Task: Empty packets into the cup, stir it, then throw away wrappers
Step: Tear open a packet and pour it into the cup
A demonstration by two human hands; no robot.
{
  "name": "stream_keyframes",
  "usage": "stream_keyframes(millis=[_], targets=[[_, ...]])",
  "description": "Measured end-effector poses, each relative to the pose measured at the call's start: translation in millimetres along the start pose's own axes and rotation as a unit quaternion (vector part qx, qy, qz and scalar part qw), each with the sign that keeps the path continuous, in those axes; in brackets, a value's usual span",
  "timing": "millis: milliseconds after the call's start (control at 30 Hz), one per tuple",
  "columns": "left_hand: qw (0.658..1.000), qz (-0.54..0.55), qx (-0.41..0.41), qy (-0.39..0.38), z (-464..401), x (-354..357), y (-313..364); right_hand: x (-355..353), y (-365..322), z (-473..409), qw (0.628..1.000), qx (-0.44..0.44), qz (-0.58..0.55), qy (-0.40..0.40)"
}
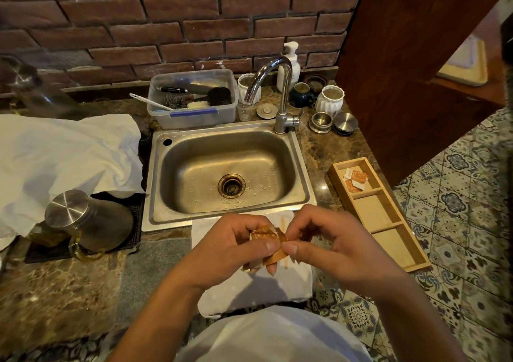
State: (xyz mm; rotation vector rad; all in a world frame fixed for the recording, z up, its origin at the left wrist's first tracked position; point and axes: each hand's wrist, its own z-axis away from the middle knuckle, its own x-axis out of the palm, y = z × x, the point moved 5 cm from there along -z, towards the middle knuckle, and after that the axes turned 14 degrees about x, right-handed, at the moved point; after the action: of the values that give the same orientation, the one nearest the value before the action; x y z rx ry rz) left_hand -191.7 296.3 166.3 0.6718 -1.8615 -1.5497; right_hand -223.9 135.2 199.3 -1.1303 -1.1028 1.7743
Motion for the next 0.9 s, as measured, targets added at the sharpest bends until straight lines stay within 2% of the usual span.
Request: stream_keyframes(millis=[200,433,900], targets=[[0.995,0.093,0.011,0.046,-3,6,-10,3,2,3,0.996,-0.038,-0.043,0.073],[0.977,0.176,0.024,0.118,-8,9,-17,9,7,5,0.983,-0.051,-0.015,0.176],[0.987,0.085,0.028,0.132,-16,12,-11,0,18,6,0.975,-0.03,-0.126,0.179]])
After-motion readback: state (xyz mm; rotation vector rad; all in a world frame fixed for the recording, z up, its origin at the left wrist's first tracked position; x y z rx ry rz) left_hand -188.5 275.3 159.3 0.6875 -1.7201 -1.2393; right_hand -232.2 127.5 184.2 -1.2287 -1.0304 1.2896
